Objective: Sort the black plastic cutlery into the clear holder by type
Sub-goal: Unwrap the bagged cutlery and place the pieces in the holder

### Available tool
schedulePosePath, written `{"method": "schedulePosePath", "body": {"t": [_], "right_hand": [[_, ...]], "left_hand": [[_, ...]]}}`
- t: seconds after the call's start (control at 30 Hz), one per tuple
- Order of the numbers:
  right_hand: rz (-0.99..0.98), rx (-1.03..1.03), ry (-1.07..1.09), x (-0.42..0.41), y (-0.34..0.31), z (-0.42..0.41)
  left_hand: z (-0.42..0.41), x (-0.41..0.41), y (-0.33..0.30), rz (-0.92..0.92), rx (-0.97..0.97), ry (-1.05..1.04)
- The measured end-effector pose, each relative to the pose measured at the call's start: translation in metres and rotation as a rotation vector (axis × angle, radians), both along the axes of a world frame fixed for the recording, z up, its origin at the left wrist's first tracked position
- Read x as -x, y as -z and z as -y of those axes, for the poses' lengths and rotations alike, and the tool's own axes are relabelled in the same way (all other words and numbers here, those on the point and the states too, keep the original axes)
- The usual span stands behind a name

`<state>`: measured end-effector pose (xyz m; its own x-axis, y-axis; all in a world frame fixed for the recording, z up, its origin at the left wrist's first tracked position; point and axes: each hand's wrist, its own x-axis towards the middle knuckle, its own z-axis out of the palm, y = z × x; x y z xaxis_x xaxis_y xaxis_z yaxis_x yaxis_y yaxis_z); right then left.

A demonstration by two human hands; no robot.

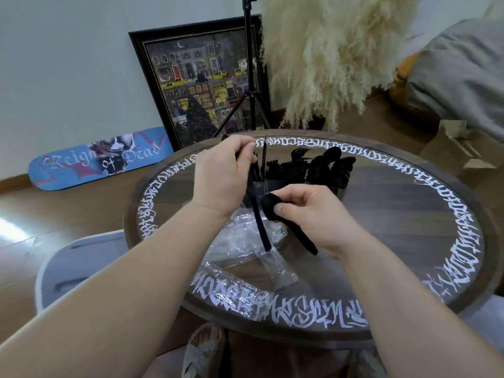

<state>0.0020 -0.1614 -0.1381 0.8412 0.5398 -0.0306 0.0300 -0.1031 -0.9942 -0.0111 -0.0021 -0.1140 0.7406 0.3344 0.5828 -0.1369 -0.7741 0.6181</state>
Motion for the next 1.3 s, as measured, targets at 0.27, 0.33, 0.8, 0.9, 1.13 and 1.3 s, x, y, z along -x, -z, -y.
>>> {"method": "schedulePosePath", "body": {"t": [0.27,0.33,0.8,0.9,1.13,1.3], "right_hand": [[-0.170,-0.132,-0.058,-0.006,0.001,0.002],[-0.161,-0.120,-0.099,-0.004,0.001,0.001],[0.002,0.011,0.043,-0.010,-0.003,-0.003],[0.037,-0.061,0.190,-0.015,-0.003,-0.003],[0.019,-0.157,0.327,-0.021,-0.002,-0.001],[0.110,-0.072,0.413,-0.025,-0.001,0.005]], "left_hand": [[0.008,-0.004,0.008,0.093,0.052,0.004],[0.009,-0.005,0.010,0.101,0.072,-0.015],[-0.005,0.012,-0.016,-0.151,0.321,0.171],[-0.021,0.010,-0.036,0.062,0.279,0.057],[-0.038,-0.003,-0.038,0.112,0.058,-0.079],[-0.033,-0.017,-0.009,-0.038,-0.086,-0.097]]}}
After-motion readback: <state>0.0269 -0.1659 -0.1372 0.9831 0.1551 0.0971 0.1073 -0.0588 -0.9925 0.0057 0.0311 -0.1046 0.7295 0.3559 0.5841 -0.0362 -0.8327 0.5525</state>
